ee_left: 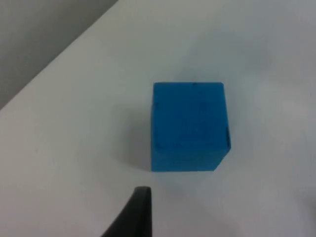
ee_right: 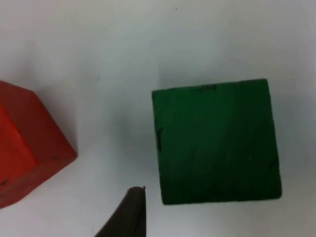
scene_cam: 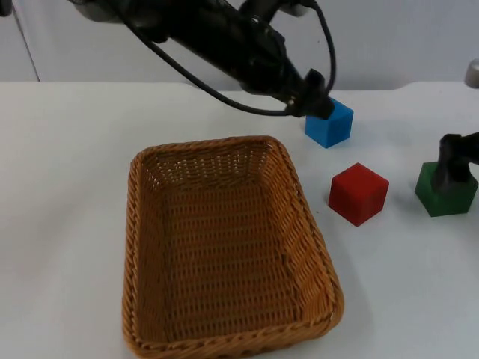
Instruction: Pick up one cube with each hand and place exactly two cubes into the same basket, leaving the remaining cube outside.
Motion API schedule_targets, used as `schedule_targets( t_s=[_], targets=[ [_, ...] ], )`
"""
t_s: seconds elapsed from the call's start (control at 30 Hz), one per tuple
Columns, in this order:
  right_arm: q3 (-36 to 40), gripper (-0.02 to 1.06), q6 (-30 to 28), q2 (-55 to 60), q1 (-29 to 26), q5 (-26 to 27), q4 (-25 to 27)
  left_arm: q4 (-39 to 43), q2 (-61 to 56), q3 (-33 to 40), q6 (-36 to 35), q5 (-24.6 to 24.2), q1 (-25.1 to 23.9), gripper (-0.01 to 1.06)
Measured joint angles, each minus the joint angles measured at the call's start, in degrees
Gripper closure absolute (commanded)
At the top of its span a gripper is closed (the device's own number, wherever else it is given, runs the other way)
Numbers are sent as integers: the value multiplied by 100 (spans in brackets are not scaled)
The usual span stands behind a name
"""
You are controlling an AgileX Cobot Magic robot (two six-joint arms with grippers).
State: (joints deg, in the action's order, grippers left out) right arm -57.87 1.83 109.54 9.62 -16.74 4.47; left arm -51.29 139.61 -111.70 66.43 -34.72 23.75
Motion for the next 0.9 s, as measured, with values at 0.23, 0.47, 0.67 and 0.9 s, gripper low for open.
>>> schedule_targets(
  t_s=[0.23, 0.47, 0.67, 0.9],
  targets=[
    [-79, 0, 0, 143, 0, 39, 0, -541, 218, -33, 497, 279, 117, 0],
    [-79, 0, 0, 143, 0, 120, -103, -1220, 537, -285, 1172, 680, 153, 0],
    [-79, 0, 0, 145, 0, 144, -103, -1311, 908, -755, 1249, 806, 208, 0],
    [-79, 0, 0, 145, 0, 197, -103, -1322, 1250, -1153, 1258, 883, 208, 0]
  ],
)
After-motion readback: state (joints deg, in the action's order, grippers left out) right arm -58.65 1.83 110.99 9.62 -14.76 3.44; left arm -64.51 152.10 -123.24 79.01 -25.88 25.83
